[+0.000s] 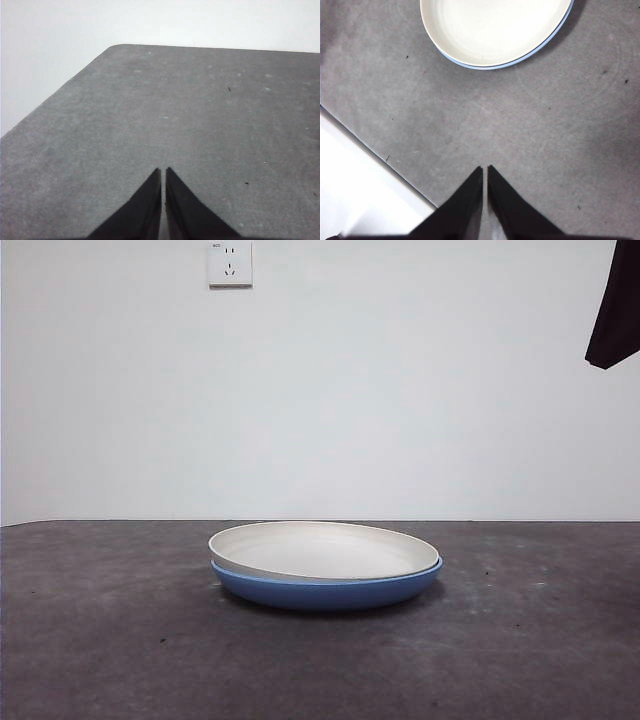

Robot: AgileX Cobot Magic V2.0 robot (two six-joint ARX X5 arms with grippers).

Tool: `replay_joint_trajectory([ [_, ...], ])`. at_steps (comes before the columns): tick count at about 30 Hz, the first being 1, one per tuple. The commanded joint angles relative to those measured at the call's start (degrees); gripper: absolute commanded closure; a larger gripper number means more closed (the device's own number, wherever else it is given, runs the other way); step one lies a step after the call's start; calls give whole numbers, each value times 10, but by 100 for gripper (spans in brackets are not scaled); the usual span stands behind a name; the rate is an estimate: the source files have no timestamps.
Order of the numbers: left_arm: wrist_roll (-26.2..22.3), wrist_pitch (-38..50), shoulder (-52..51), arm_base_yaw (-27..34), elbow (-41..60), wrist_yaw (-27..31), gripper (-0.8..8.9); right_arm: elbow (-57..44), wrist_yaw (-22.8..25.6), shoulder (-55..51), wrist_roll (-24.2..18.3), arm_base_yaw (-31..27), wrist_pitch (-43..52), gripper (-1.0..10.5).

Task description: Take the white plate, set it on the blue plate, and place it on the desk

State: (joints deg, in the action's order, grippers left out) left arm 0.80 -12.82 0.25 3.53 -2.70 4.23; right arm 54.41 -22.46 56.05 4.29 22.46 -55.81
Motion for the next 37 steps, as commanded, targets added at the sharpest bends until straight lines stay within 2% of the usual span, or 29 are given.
replay_joint_trajectory([
  [1,3,-18,-1,2,5,1,799,12,0,4,-7,3,5,938],
  [6,3,-18,-1,2,5,1,799,12,4,-3,-8,-5,8,938],
  [10,3,-18,-1,2,5,1,799,11,4,-31,-45,-38,39,938],
  [16,3,-18,-1,2,5,1,799,-36,4,-130,-50,-123,229,938],
  [23,3,-18,-1,2,5,1,799,-189,8,-266,-49,-223,428,938],
  [31,3,-18,-1,2,5,1,799,-378,114,-396,-42,-256,516,938],
  [37,3,-18,-1,2,5,1,799,-483,137,-486,-17,-256,544,938],
])
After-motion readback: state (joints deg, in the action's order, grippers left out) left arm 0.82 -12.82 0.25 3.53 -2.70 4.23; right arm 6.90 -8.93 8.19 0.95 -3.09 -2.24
